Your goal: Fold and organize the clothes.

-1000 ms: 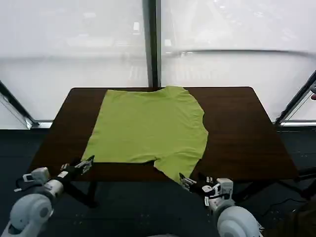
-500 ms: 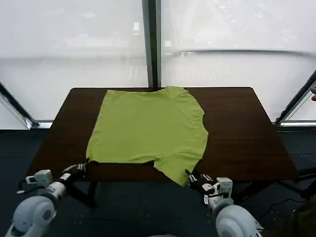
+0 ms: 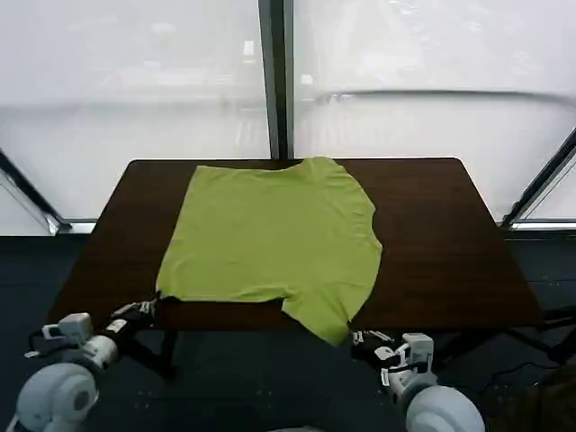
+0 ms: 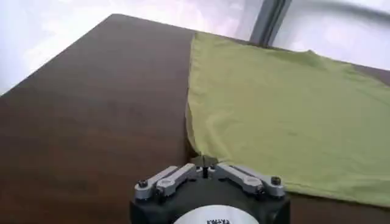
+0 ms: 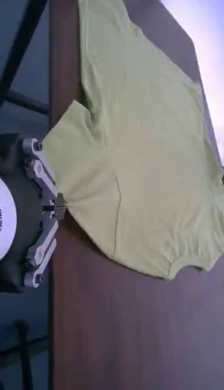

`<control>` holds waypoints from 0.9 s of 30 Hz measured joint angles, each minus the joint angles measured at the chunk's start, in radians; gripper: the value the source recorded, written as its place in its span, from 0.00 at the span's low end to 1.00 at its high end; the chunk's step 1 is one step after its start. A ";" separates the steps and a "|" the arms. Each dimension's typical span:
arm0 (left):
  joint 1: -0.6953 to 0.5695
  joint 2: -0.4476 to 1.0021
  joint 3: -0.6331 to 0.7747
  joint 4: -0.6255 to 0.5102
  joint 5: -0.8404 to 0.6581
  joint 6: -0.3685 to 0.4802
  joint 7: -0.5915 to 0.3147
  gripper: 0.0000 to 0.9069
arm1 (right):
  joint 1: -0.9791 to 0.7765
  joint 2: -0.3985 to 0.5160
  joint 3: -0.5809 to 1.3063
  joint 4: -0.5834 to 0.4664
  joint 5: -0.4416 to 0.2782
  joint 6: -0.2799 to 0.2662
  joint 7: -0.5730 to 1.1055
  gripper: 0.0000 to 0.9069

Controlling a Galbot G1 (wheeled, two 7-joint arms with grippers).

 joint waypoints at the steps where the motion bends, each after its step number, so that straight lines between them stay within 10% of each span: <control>1: 0.015 -0.003 -0.006 -0.011 0.002 0.000 0.000 0.00 | -0.008 -0.006 0.007 0.007 0.002 -0.002 0.002 0.00; 12: 0.074 -0.042 -0.058 -0.105 -0.042 0.015 -0.011 0.00 | 0.014 -0.037 0.070 0.022 0.026 0.026 -0.020 0.00; 27: -0.242 -0.040 0.012 0.013 -0.049 0.019 -0.018 0.00 | 0.257 -0.031 0.033 -0.141 0.029 0.107 -0.078 0.00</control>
